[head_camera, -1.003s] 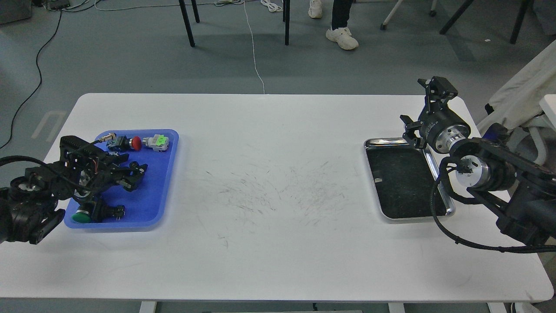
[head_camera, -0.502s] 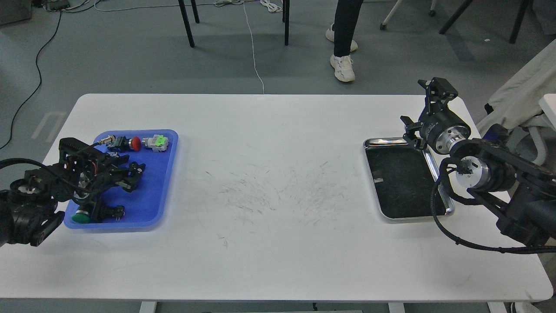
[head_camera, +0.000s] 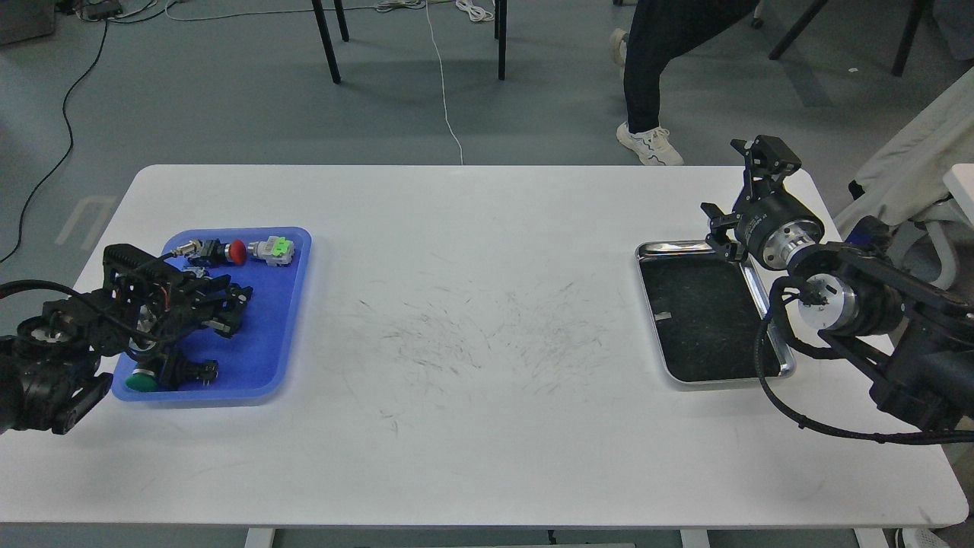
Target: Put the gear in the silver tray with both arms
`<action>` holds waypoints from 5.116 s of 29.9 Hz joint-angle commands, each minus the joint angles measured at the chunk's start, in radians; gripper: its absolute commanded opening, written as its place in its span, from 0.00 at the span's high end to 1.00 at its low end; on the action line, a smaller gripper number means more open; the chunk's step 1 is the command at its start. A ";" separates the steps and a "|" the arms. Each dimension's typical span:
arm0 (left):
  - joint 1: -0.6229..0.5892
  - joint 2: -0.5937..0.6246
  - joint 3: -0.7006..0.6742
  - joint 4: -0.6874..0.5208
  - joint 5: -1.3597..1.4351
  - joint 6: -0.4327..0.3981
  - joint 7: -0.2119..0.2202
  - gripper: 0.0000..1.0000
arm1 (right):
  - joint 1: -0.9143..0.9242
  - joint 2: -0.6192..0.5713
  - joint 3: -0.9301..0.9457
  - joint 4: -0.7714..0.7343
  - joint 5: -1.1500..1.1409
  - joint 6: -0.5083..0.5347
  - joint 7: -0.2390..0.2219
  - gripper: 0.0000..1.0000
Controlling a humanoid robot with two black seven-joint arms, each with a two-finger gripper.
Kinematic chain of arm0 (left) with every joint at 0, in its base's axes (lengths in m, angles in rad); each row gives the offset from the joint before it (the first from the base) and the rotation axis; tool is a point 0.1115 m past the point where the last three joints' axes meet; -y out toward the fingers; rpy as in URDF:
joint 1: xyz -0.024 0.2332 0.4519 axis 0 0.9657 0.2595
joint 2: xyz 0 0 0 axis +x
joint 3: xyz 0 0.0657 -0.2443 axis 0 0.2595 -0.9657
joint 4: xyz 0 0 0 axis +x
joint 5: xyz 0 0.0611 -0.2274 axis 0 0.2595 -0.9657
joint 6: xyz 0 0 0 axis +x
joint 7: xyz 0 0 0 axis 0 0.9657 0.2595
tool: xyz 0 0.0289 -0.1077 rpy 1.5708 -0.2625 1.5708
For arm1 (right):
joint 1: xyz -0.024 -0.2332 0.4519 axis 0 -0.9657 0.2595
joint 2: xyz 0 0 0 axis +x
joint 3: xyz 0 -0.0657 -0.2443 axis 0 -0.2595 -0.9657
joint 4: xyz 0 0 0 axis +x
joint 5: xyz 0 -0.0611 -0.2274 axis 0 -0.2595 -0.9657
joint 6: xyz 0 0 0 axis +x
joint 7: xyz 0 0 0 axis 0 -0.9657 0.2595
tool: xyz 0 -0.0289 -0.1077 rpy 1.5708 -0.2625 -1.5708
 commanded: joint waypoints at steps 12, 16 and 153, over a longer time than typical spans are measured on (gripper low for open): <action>-0.006 0.011 -0.001 -0.010 0.000 -0.010 0.000 0.81 | 0.000 0.000 -0.001 -0.002 -0.002 0.000 0.000 0.01; -0.006 0.016 -0.006 -0.016 -0.003 -0.010 0.000 0.85 | -0.003 0.000 -0.015 -0.002 -0.014 0.000 0.001 0.01; -0.129 -0.464 0.031 -0.342 -0.402 -0.099 0.000 0.74 | 0.199 -0.092 -0.106 -0.031 0.005 -0.008 -0.048 0.01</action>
